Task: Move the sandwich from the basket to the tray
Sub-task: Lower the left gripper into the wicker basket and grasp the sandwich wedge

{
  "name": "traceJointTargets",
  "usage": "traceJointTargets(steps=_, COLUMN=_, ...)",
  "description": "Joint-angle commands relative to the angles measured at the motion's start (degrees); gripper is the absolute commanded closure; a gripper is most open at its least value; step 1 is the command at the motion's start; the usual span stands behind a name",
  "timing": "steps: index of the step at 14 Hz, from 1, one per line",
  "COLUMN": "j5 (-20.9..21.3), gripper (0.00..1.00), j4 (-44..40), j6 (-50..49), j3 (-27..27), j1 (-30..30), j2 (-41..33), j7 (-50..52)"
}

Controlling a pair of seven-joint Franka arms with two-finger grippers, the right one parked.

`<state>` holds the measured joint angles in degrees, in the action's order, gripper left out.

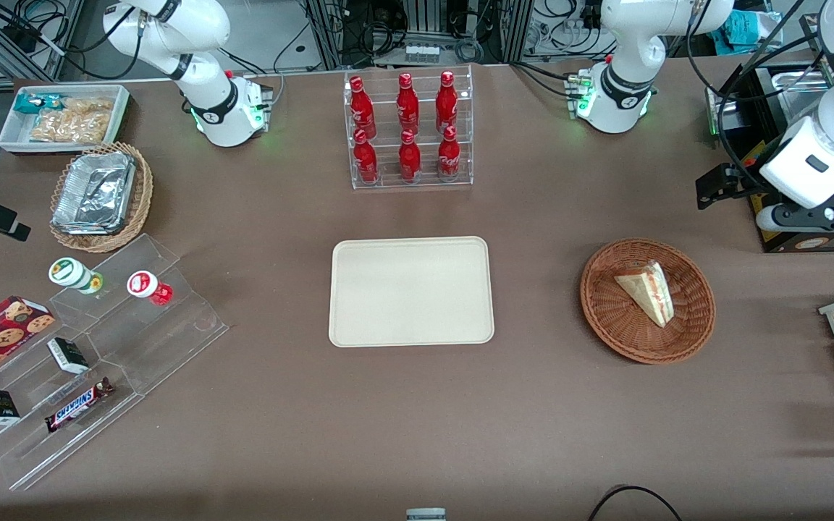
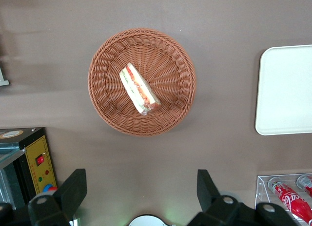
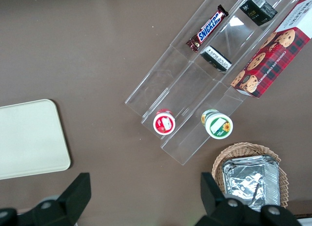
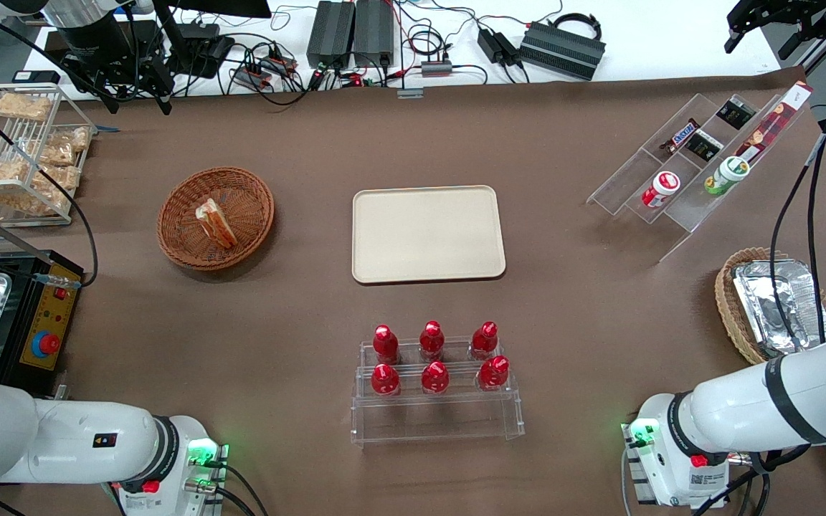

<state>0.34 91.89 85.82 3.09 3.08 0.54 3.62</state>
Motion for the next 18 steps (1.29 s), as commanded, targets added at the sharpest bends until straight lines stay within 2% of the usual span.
traceJointTargets(steps=1, j5=-0.08, gripper=0.0, j4=-1.29, j6=0.22, j3=-0.72, j1=0.78, j2=1.65, j7=-1.15)
traceJointTargets(steps=5, j5=-0.34, gripper=0.0, j4=2.3, j6=0.92, j3=-0.72, j1=0.7, j2=5.69, j7=-1.33)
traceJointTargets(steps=13, j5=-0.43, gripper=0.0, j4=36.03, j6=45.16, j3=-2.39, j1=-0.97, j2=2.98, j7=-0.02)
traceJointTargets(steps=14, j5=-1.39, gripper=0.0, j4=38.34, j6=48.71, j3=-2.39, j1=-1.24, j2=3.06, j7=4.16)
traceJointTargets(steps=18, j5=-2.37, gripper=0.0, j4=38.71, j6=49.71, j3=-2.39, j1=-1.24, j2=5.42, j7=27.27)
